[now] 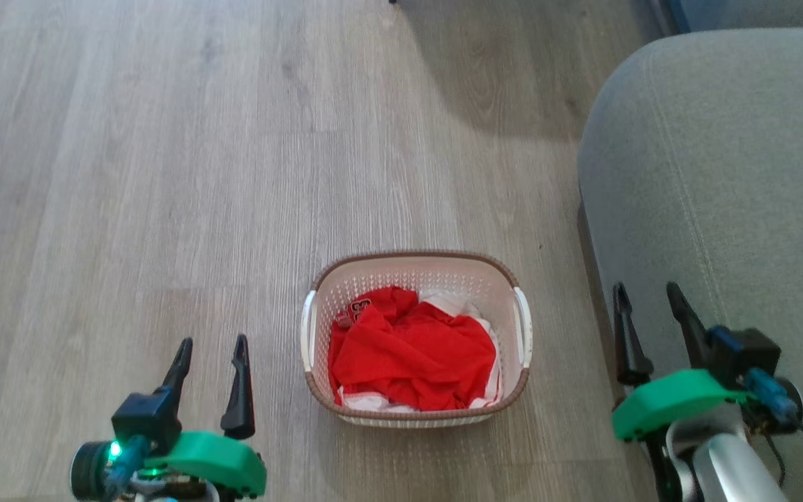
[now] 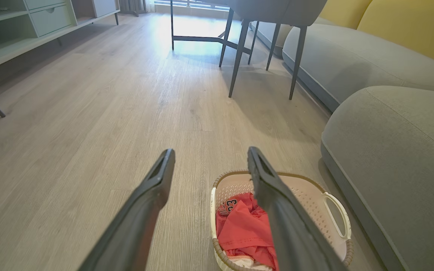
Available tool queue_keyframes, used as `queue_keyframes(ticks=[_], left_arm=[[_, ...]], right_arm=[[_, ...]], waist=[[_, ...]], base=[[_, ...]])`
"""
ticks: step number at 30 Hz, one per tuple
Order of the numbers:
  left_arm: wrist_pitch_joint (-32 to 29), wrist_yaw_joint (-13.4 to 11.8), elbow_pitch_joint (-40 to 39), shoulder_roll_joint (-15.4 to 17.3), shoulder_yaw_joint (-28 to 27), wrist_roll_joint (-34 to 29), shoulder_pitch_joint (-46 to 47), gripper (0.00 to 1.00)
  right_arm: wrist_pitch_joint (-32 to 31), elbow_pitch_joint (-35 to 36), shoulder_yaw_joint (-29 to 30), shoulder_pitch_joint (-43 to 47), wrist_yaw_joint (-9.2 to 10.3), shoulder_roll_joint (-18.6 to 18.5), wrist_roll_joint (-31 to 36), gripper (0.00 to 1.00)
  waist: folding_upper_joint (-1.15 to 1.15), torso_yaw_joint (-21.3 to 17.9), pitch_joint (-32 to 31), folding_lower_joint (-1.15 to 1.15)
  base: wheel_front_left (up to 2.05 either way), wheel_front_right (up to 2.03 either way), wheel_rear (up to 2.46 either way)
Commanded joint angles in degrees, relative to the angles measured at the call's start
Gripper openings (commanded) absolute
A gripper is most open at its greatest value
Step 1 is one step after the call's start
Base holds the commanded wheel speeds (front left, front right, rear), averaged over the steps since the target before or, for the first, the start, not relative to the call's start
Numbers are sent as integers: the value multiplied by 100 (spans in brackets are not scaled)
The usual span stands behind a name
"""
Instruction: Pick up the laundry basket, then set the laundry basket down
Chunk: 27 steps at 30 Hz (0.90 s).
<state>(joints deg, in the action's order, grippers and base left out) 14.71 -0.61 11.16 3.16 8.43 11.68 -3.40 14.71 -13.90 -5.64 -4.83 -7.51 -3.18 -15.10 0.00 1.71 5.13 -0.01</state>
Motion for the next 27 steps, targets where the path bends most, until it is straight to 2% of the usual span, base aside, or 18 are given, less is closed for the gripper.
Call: queue_keyframes(ticks=[1, 10, 26, 27], left_arm=[[29, -57, -245, -21, -253, -73, 76, 100], [29, -35, -303, -26, -365, -120, -219, 100], [29, -33, -298, -27, -425, -127, -304, 100], [1, 4, -111, -1, -198, -101, -479, 0]], right_arm=[[29, 244, -64, 49, 2, 30, 80, 100], [29, 368, -7, 425, 2, 30, 113, 100], [29, 375, 73, 476, 2, 30, 135, 100], [0, 175, 183, 553, 0, 65, 96, 0]], waist=[[0, 6, -129, 1], [0, -26, -474, 1], [0, -76, -557, 1], [0, -77, -558, 1]], base=[[0, 0, 0], [0, 0, 0], [0, 0, 0], [0, 0, 0]])
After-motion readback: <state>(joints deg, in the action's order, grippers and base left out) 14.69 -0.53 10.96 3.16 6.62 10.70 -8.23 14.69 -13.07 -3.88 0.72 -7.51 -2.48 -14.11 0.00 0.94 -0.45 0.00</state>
